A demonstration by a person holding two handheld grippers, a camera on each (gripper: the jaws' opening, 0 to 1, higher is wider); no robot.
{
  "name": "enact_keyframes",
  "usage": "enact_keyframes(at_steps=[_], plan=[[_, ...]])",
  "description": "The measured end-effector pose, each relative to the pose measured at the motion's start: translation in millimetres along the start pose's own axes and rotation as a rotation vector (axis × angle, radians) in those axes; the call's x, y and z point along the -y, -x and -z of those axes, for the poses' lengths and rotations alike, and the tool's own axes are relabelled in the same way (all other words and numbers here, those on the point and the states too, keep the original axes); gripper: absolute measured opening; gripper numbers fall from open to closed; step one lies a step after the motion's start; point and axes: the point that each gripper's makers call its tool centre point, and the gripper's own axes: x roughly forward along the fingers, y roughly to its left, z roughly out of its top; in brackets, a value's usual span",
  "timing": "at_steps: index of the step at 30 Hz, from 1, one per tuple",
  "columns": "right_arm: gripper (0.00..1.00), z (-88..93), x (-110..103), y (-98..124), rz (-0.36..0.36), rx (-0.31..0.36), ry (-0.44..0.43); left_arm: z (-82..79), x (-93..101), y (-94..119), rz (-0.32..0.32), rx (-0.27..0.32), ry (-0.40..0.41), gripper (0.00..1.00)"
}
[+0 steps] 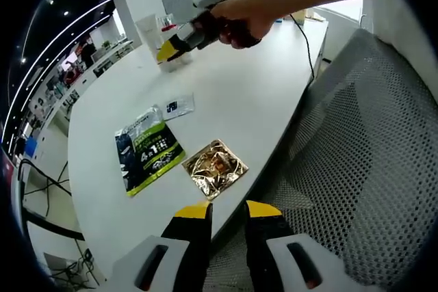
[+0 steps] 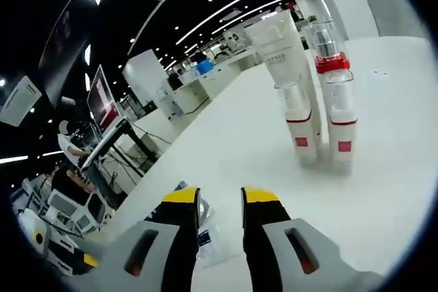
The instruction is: Arrange the skincare products in the storage area until every visible bottle or jar stands upright without overlapping.
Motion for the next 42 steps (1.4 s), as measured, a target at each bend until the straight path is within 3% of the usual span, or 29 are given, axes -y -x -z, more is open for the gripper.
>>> enact_keyframes(at_steps=[2,5,9,13,16,19,22,25,28,30,33,36,39,42], plan=[[0.28,2.6,-19,13,-0.008,-0.005,0.121,-2.0,-1.6,1,-0.011,0.011,-0.004,0.19],[0.32,3.1,-55,30,-0.069,0.014,0.187,-6.2,-3.9,3,-0.023,0.035,-0.006,0.19],[0.4,8.7,-90,50,-0.119,0.023,0.14,-5.7,-2.0,3,-0.011,0.031,-0.01,0.19],[0.42,7.0,-119,75,-0.142,0.082,0.19,-4.4,-0.1,2,0.002,0.023,-0.007,0.19],[0.49,5.0,-144,97,-0.208,0.135,0.188,-3.8,1.4,2,0.018,0.016,0.012,0.19],[0.55,9.8,-148,111,-0.167,0.142,0.284,-8.6,-0.5,3,0.034,0.03,0.076,0.19],[0.68,15.5,-153,116,-0.159,0.146,0.291,-16.5,-10.4,3,0.033,0.053,0.175,0.19],[0.73,26.3,-156,122,-0.151,0.139,0.3,-20.7,-27.6,4,0.016,0.067,0.254,0.19],[0.8,26.2,-160,122,-0.143,0.145,0.338,-21.6,-39.1,3,0.003,0.067,0.306,0.2],[0.79,24.1,-160,123,-0.137,0.165,0.38,-22.6,-45.7,2,-0.007,0.071,0.345,0.2],[0.78,29.1,-155,121,-0.098,0.144,0.429,-25.1,-52.2,0,-0.018,0.083,0.395,0.2],[0.7,46.7,-133,115,-0.011,0.043,0.41,-23.9,-57.8,-5,-0.031,0.097,0.45,0.21],[0.62,37.1,-136,109,0.006,0.081,0.52,-13.8,-61.1,-12,-0.05,0.049,0.466,0.21],[0.64,43.3,-144,106,-0.013,0.068,0.561,-17.9,-64.6,-11,-0.067,0.074,0.491,0.22]])
